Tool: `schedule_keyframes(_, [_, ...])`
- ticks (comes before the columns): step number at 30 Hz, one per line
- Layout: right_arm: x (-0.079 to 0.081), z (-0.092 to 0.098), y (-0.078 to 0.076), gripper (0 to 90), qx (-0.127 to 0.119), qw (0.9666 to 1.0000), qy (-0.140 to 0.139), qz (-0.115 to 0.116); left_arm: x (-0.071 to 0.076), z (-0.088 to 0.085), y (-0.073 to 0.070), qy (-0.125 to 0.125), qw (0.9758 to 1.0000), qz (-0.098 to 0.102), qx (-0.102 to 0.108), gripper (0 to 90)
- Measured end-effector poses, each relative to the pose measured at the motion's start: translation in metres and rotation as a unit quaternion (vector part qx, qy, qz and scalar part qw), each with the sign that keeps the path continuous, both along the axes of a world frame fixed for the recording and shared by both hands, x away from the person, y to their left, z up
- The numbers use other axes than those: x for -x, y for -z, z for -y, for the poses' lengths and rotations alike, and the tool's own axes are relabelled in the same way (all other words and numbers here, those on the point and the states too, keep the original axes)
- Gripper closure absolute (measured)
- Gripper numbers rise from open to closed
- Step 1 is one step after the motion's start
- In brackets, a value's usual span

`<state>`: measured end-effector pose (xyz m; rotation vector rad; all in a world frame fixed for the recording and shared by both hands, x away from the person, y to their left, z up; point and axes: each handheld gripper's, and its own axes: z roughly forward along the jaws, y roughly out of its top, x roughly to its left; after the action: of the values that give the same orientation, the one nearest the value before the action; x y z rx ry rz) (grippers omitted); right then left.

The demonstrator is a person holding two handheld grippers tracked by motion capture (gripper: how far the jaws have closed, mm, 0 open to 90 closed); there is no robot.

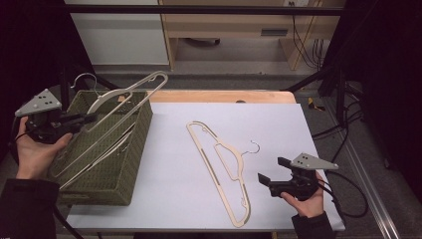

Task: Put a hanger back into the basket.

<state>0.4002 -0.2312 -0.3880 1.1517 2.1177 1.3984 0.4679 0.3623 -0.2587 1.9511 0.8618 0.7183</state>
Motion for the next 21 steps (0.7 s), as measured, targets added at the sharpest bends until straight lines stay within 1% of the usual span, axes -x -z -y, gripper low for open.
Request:
schedule_keyframes(1, [0.0,0.001,0.0,9.9,0.004,1.0,-0.004,0.001,-0.002,-0.004,0.002,-0.004,1.0,-0.001,-0.004,86.0])
schedule_keyframes(2, [0.0,0.0,0.001,9.9,0.001,1.0,0.0,0.0,-0.002,-0.007,0.005,-0.008,0.9999,-0.009,0.0,86.1])
schedule_keyframes(5, [-0.001,0.0,0.001,9.9,0.004,1.0,-0.003,-0.001,-0.006,-0.017,0.012,-0.016,0.9997,-0.017,-0.003,86.1])
schedule_keyframes(6, [0.0,-0.001,0.001,9.9,0.002,1.0,-0.003,-0.003,-0.007,-0.02,0.014,-0.016,0.9997,-0.015,-0.01,86.1])
schedule_keyframes(12, [-0.001,-0.001,0.001,9.9,0.001,1.0,0.0,-0.004,-0.011,-0.033,0.027,-0.022,0.9991,-0.023,-0.027,85.9])
schedule_keyframes(13, [-0.001,-0.001,0.001,9.9,0.003,1.0,-0.001,-0.004,-0.012,-0.034,0.029,-0.025,0.999,-0.025,-0.026,85.9])
schedule_keyframes(16, [-0.001,-0.001,0.002,9.9,0.003,1.0,-0.001,-0.003,-0.014,-0.039,0.036,-0.031,0.9982,-0.034,-0.039,85.9])
schedule_keyframes(19, [-0.001,-0.001,0.002,9.9,0.006,1.0,-0.003,-0.002,-0.014,-0.045,0.041,-0.032,0.9984,-0.033,-0.032,85.8])
schedule_keyframes(21, [-0.001,-0.001,0.002,9.9,0.006,1.0,-0.004,-0.002,-0.014,-0.049,0.044,-0.034,0.9982,-0.034,-0.036,85.7])
